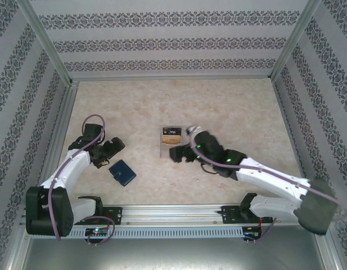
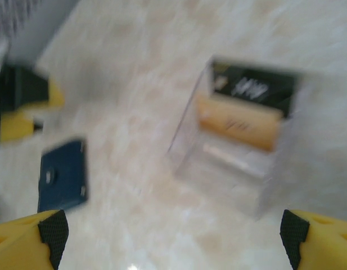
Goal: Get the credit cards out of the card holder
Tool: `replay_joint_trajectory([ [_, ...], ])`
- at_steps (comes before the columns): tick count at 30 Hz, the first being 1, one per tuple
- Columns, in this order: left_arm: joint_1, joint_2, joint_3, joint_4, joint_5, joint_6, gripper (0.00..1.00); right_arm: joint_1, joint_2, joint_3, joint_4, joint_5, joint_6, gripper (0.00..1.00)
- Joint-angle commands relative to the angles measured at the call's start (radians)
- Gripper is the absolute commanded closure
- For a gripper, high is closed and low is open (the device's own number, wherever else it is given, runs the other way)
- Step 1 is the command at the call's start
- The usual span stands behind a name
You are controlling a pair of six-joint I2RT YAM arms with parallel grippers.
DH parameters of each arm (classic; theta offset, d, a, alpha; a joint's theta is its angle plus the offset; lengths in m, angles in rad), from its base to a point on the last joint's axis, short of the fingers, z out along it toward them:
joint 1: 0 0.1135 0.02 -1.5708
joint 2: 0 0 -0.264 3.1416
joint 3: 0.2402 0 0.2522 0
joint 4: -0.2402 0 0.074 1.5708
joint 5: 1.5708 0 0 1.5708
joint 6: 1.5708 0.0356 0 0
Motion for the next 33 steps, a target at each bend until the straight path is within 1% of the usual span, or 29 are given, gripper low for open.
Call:
replay_joint_trajectory([
  [1,-0.02,0.047,-0.011,0.073,0.065,0.002,0.03,0.095,0.09,0.067,-0.037,0.071,-0.044,0.02],
  [2,-0.026,0.059,-0.012,0.071,0.069,0.001,0.03,0.115,0.112,0.079,-0.041,0.085,-0.044,0.02],
  [5,-0.05,0.066,-0.033,0.054,0.061,-0.01,0.04,0.126,0.136,0.093,-0.038,0.086,-0.039,0.02],
  [10,-0.123,-0.007,-0.11,0.029,0.038,-0.084,0.04,0.126,0.116,0.089,-0.059,0.123,-0.065,0.02],
  [15,-0.235,-0.137,-0.202,0.005,0.009,-0.218,0.04,0.115,0.089,0.079,-0.071,0.148,-0.088,0.02],
  [18,-0.309,-0.221,-0.243,-0.004,-0.012,-0.296,0.05,0.106,0.083,0.071,-0.068,0.14,-0.09,0.02],
  [21,-0.396,-0.27,-0.273,0.045,-0.033,-0.376,0.05,0.106,0.089,0.068,-0.069,0.128,-0.085,0.02],
  [25,-0.531,-0.241,-0.277,0.159,-0.076,-0.465,0.05,0.106,0.093,0.063,-0.078,0.125,-0.068,0.02],
  [28,-0.637,-0.17,-0.232,0.2,-0.127,-0.487,0.05,0.107,0.086,0.051,-0.082,0.123,-0.053,0.02],
  [30,-0.692,-0.118,-0.178,0.172,-0.165,-0.486,0.04,0.109,0.08,0.041,-0.088,0.125,-0.036,0.02],
  [33,-0.714,-0.1,-0.112,0.054,-0.217,-0.479,0.01,0.115,0.09,0.044,-0.132,0.125,0.004,0.02],
])
